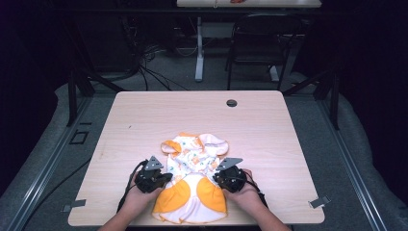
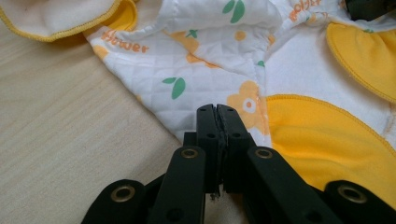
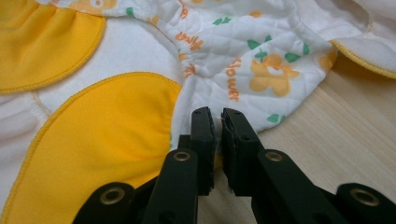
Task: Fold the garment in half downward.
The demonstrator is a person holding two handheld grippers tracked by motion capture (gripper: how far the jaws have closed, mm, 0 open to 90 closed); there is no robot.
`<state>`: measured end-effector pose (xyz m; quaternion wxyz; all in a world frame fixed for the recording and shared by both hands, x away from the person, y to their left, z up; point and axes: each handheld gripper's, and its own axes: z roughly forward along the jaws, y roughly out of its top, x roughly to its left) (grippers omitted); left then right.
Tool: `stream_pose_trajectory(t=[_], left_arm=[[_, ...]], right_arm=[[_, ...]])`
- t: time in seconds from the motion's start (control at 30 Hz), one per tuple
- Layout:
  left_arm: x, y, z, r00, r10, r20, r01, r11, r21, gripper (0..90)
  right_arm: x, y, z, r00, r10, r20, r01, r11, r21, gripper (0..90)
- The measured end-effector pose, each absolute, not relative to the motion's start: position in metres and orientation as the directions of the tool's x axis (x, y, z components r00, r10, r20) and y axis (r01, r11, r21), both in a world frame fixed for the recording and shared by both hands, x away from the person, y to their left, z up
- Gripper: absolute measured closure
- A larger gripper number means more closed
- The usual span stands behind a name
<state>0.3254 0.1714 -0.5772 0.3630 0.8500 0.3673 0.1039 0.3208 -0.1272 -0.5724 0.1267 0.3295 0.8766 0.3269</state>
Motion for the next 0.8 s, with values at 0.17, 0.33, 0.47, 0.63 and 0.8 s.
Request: stream_pose_trajectory(t=[0.17, 0.33, 0.47, 0.63, 0.8], left_arm=[[0.330, 0.171, -0.572, 0.708, 0.702, -0.077, 0.542, -0.470, 0.696, 84.8], [0.339, 0.173, -0.561, 0.704, 0.705, -0.083, 0.545, -0.461, 0.700, 79.2], [0.348, 0.174, -0.553, 0.703, 0.706, -0.080, 0.540, -0.457, 0.707, 75.6], [0.358, 0.176, -0.546, 0.696, 0.714, -0.082, 0.545, -0.450, 0.708, 72.9], [0.374, 0.177, -0.536, 0.684, 0.720, -0.112, 0.560, -0.421, 0.713, 70.3]], right_arm=[[0.326, -0.128, -0.566, -0.750, 0.661, -0.003, 0.499, 0.569, 0.653, 80.7], [0.332, -0.129, -0.555, -0.752, 0.660, -0.003, 0.496, 0.568, 0.657, 79.3], [0.342, -0.130, -0.546, -0.744, 0.668, -0.003, 0.498, 0.558, 0.664, 77.9], [0.354, -0.132, -0.537, -0.741, 0.672, -0.004, 0.500, 0.555, 0.665, 77.1], [0.371, -0.131, -0.526, -0.731, 0.683, -0.019, 0.501, 0.554, 0.665, 76.5]])
